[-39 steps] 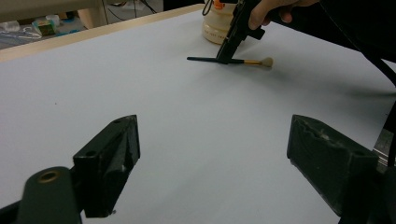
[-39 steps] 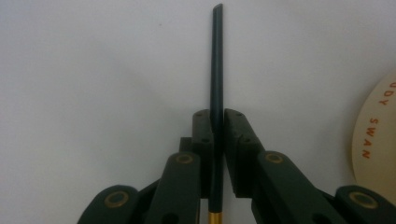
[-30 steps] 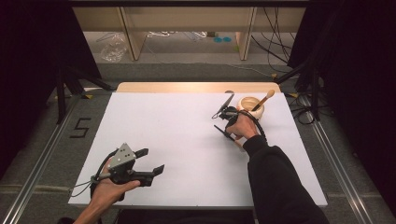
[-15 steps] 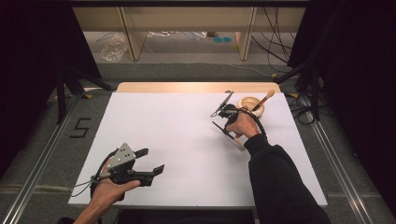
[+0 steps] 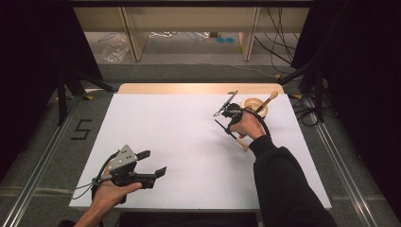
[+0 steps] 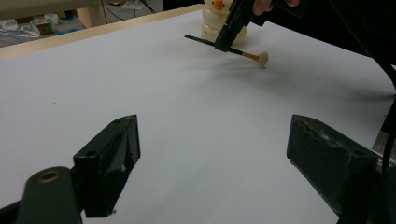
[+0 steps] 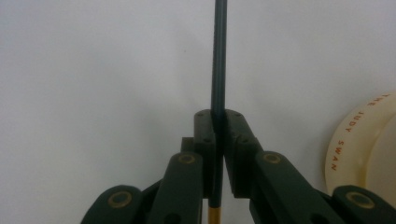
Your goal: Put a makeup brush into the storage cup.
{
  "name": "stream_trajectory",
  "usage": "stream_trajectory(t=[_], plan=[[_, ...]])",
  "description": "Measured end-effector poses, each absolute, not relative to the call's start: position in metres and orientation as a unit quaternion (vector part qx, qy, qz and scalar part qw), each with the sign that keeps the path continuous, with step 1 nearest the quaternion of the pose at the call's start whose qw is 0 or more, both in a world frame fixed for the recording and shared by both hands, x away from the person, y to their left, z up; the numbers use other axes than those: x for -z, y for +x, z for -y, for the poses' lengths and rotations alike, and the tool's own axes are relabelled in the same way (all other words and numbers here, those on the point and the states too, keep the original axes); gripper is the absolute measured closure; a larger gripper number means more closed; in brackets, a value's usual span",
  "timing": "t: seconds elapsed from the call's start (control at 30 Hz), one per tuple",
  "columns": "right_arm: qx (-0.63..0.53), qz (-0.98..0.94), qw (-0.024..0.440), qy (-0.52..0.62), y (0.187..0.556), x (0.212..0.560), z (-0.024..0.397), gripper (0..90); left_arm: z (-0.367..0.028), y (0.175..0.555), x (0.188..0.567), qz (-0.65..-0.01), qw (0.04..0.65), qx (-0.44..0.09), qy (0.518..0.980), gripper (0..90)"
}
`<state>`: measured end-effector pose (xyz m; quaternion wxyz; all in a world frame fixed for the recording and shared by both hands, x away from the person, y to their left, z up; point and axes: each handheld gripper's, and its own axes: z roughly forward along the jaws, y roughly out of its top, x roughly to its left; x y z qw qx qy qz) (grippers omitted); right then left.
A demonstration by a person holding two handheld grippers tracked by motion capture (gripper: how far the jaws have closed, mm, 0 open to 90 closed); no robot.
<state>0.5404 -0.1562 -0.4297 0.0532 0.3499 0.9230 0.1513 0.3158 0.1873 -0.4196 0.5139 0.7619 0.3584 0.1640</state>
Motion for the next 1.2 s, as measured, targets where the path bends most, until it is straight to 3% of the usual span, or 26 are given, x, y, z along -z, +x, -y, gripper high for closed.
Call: stream_trajectory(t=[0.6, 1.2], plan=[[-0.273, -0.898, 0.089, 0.335, 0.524, 0.384, 0.172, 85.1, -0.188, 0.316, 0.42, -0.359, 0.513, -0.166, 0.762, 17.4], [-0.366, -0.875, 0.118, 0.294, 0.497, 0.364, 0.172, 85.1, -0.189, 0.317, 0.42, -0.363, 0.513, -0.168, 0.76, 17.4]])
